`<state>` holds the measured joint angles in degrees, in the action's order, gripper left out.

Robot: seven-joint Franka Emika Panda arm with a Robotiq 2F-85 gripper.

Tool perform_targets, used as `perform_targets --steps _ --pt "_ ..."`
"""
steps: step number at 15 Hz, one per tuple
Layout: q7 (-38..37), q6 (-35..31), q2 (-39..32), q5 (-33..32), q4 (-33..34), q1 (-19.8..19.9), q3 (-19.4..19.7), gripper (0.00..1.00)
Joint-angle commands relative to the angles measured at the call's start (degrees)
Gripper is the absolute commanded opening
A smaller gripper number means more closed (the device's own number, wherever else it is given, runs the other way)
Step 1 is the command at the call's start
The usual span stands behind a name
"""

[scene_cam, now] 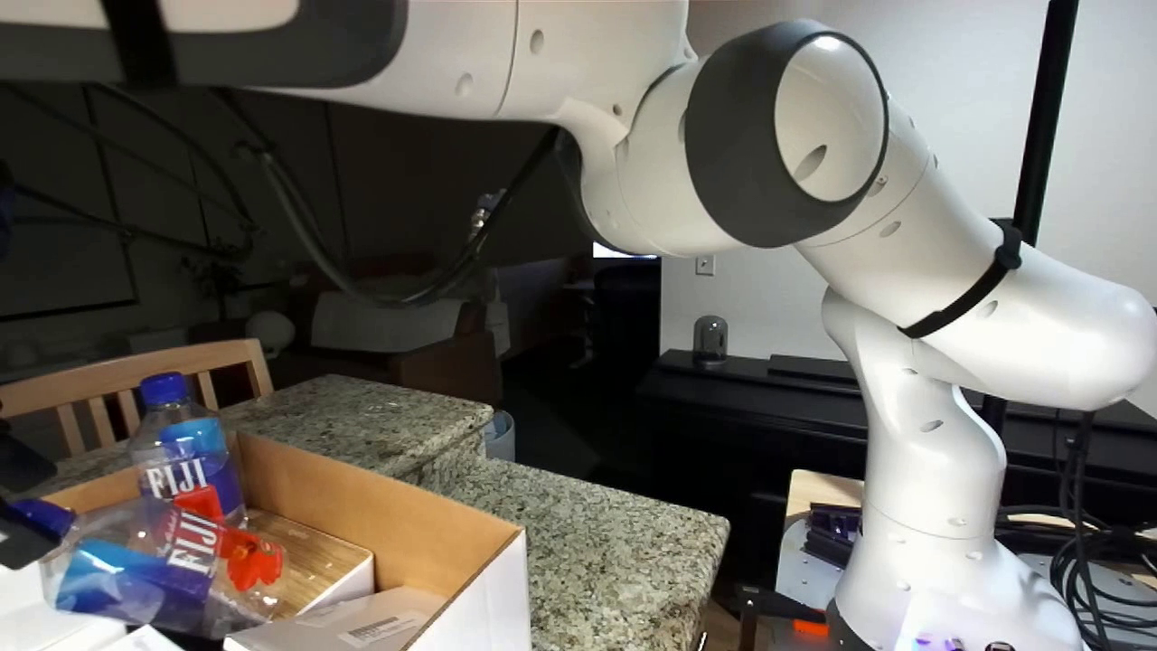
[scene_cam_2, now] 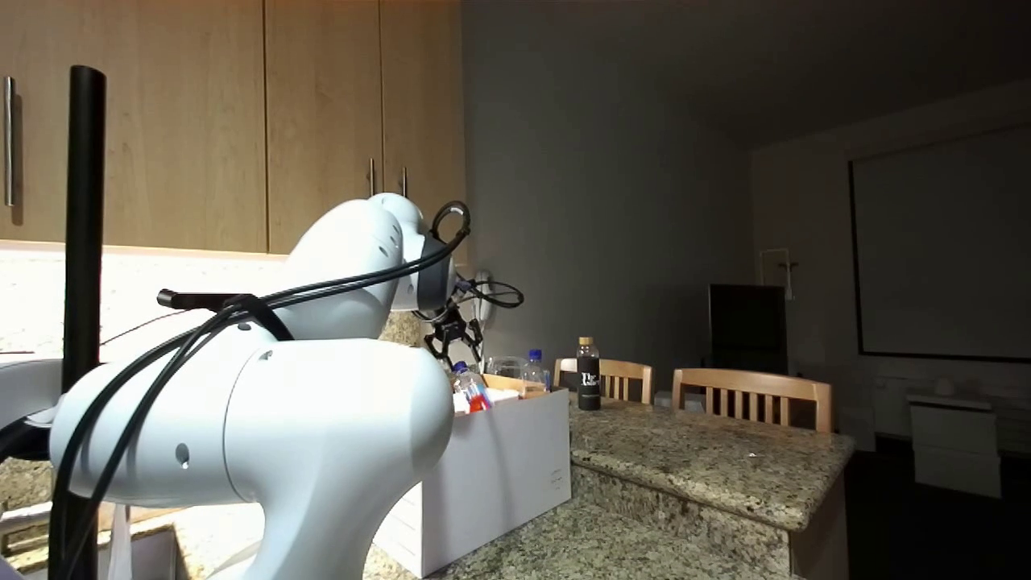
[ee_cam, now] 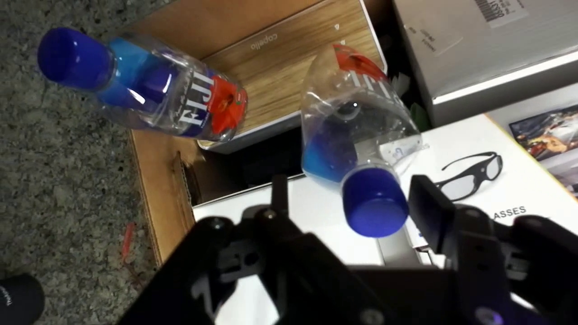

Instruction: Remove one bottle from the box

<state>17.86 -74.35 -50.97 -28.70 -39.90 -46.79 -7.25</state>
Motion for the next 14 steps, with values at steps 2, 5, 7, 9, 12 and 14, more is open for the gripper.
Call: perform_targets --steps 2,5,7,9,12,14 --pt "2.97 2.89 -3.1 1.67 5.75 -0.72 2.6 0.34" --pt "3.59 3.48 -4.45 2.5 8.33 -0.61 3.37 0.13" --pt "3.93 3.98 -5.3 3.27 10.19 -0.58 3.88 0.13" --pt "4.34 4.82 -6.17 3.75 12.04 -0.63 4.36 0.06" --pt "4.69 5.71 -7.37 4.64 14.58 -0.74 5.01 0.1" --pt "4.59 6.04 -8.02 5.91 16.11 -0.5 5.19 0.31"
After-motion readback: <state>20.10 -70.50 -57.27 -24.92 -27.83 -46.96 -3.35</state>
